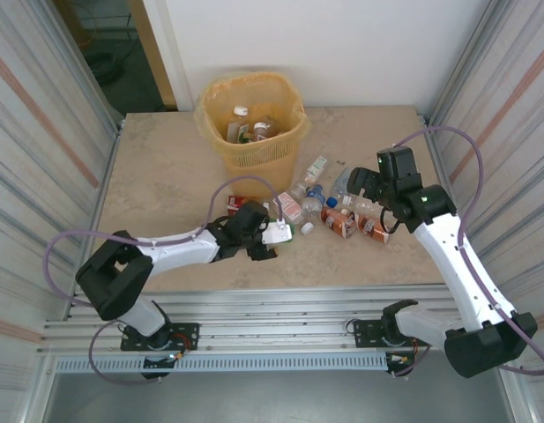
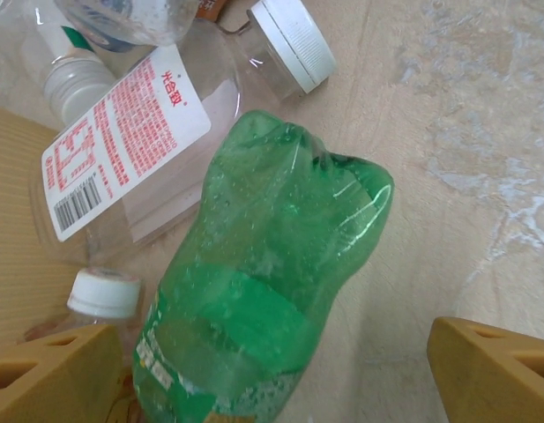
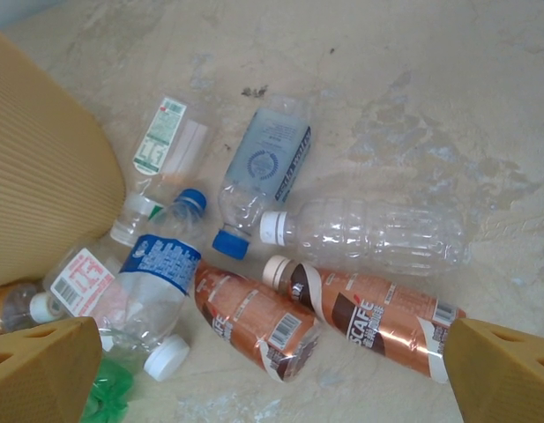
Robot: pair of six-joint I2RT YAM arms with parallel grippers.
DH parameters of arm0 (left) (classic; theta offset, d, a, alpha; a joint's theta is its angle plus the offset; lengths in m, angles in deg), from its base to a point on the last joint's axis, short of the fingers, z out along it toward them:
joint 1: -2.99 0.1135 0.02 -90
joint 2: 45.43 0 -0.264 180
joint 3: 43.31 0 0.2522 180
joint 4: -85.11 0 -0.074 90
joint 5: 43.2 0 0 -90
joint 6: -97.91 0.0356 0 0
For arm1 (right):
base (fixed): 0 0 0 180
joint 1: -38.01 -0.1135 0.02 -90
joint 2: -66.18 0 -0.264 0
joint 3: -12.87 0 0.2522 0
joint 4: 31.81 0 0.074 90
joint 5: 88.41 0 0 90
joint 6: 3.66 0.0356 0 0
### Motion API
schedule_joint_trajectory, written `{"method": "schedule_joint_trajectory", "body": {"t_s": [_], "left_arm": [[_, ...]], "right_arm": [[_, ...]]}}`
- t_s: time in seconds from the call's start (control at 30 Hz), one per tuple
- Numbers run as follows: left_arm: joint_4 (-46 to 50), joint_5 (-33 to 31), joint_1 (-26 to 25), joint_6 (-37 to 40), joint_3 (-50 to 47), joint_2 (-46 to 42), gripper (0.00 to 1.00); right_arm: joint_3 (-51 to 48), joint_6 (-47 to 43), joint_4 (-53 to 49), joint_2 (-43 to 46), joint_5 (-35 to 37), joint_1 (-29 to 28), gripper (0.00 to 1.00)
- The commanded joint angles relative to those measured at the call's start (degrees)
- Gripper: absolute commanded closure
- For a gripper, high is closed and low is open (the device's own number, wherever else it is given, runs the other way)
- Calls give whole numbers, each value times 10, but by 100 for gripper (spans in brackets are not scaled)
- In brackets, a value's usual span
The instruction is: Put the plastic bottles in the bin
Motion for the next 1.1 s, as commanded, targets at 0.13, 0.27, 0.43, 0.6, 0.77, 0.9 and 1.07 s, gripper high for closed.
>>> {"method": "schedule_joint_trajectory", "body": {"t_s": [0.13, 0.27, 0.43, 0.6, 0.77, 0.9, 1.07], "left_arm": [[8, 12, 7, 39, 44, 36, 10], [27, 25, 14, 39, 64, 58, 10], [50, 30, 17, 35, 80, 80, 11], [73, 35, 17, 30, 90, 95, 12], [95, 47, 17, 27, 99, 106, 21], [107, 52, 18, 22, 100, 114, 25], [135, 63, 15, 19, 110, 121, 28]], "right_arm": [[-11, 13, -9, 19, -13, 12, 2], [-10, 14, -9, 15, -18, 16, 2], [-8, 16, -8, 12, -22, 21, 2], [-9, 19, -6, 8, -23, 24, 2], [-10, 20, -6, 5, -26, 28, 2], [-11, 22, -5, 5, -26, 31, 2], [-15, 28, -5, 6, -22, 34, 2]]}}
